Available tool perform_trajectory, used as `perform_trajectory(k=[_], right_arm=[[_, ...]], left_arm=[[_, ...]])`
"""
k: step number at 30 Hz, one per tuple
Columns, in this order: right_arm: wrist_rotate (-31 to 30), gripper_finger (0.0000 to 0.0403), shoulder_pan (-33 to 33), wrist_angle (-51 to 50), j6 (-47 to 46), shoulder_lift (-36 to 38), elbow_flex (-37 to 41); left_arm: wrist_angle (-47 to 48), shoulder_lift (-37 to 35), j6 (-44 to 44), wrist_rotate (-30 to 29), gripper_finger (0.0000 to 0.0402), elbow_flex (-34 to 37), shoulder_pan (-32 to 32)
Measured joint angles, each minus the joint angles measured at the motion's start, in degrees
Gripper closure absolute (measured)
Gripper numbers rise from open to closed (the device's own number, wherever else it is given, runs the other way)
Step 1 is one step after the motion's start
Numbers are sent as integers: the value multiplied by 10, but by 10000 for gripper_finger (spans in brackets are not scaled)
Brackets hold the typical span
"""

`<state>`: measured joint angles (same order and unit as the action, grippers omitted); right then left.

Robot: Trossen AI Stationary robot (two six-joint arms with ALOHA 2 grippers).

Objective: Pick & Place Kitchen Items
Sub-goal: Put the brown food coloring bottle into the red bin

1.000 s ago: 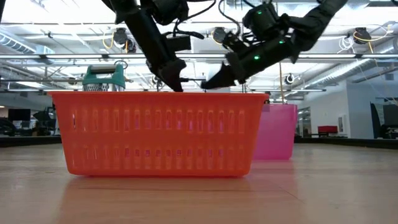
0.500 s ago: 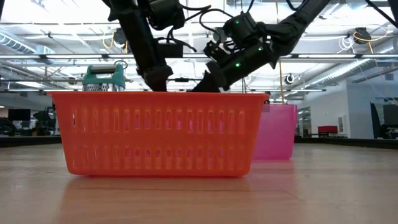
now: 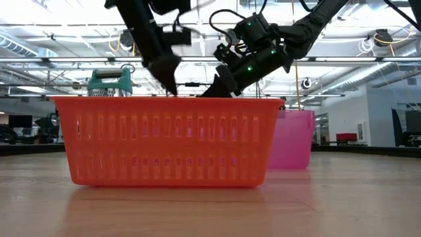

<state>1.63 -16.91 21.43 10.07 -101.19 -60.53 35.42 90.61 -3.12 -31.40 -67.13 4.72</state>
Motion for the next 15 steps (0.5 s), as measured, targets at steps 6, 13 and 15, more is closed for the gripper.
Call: perform_trajectory(k=[6,13,15], right_arm=[[0,313,0,-3,-1,0,0],[0,307,0,-4,-3,0,0],[0,301,0,-4,-1,0,0]], left_arm=[[24,-29,-24,-21,236,0,-7],[78,-60,-62,-38,236,0,-24],[92,-67,-76,-49,236,0,-30]])
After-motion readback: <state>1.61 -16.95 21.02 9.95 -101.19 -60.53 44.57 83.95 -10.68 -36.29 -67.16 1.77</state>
